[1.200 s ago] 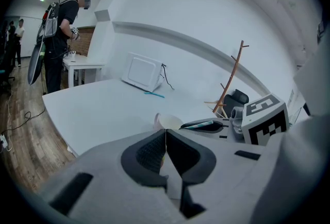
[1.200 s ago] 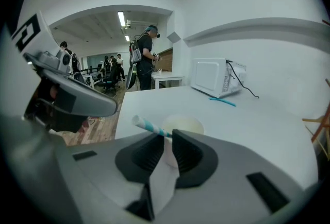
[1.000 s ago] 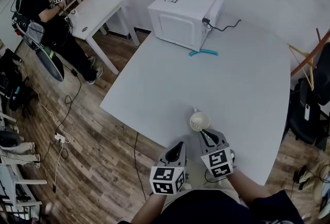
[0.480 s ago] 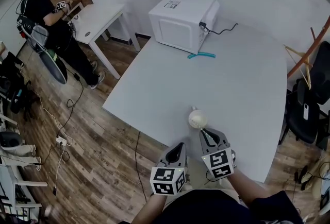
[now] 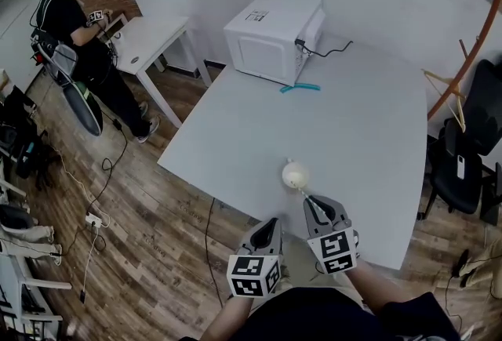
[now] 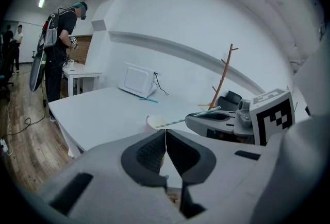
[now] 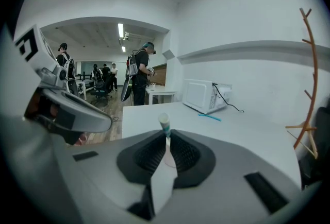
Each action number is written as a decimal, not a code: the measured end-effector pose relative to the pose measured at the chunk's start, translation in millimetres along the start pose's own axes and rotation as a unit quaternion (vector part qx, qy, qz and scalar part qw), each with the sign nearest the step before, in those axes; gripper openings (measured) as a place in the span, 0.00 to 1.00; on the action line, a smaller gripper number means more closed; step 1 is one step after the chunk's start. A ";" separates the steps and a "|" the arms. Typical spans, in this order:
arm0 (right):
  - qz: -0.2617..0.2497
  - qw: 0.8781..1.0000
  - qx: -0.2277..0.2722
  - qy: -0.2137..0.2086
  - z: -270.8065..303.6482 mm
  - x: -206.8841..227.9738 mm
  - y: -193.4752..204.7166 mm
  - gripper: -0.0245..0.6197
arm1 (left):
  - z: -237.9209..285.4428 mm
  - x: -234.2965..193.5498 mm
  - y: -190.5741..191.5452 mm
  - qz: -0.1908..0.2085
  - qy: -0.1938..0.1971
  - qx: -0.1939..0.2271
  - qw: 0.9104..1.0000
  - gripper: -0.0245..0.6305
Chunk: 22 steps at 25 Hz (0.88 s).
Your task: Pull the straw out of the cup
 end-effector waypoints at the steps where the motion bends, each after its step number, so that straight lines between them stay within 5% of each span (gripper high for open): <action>1: 0.000 1.000 0.003 0.002 -3.9 -0.2 -0.9 0.10 | -2.1 1.9 0.5 0.001 0.001 0.001 1.000 0.06; 22: 0.009 0.999 0.041 -0.008 -70.9 -25.8 -11.3 0.10 | -37.6 31.6 19.1 0.015 0.010 0.004 1.000 0.07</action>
Point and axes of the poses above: the fingertips, and each gripper's own axes: z forward along the fingers, x to its right, y out of its underside, the point moved 2 cm from there along -z, backward along the fingers, and after that the axes turned 10 degrees about y, right-handed, at the moved point
